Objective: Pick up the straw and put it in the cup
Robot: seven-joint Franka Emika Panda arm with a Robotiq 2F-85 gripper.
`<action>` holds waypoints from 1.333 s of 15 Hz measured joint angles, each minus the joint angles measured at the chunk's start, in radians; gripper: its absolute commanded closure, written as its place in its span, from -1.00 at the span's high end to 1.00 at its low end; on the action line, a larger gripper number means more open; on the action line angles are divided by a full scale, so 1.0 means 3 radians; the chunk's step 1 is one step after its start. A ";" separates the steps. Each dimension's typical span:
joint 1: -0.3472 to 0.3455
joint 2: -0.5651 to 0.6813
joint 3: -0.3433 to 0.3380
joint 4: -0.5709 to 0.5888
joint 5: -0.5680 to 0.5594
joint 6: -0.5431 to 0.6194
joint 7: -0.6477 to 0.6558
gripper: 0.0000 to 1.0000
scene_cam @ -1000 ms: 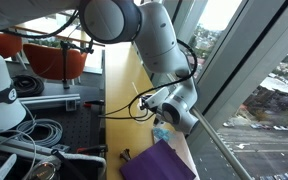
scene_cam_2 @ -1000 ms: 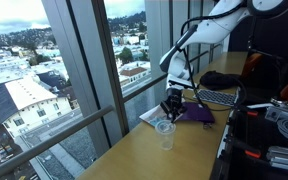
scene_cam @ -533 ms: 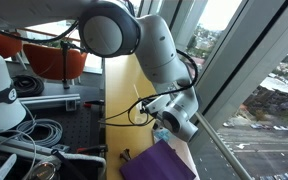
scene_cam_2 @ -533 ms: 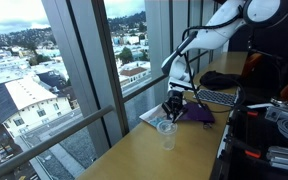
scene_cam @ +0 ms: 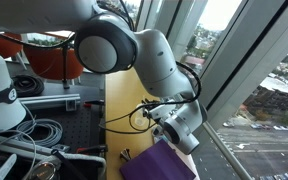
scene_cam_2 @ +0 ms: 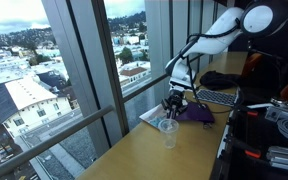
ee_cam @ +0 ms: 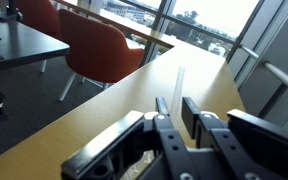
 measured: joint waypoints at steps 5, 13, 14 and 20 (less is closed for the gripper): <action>-0.0040 0.0041 0.0000 0.0126 0.0107 -0.0087 0.0130 0.84; 0.0214 -0.0685 -0.0106 -0.0293 0.0120 0.0289 0.0318 1.00; 0.0290 -0.0871 -0.0140 -0.0404 0.0117 0.0429 0.0349 1.00; 0.0726 -0.2021 -0.0258 -0.1235 -0.0103 0.1372 0.0571 1.00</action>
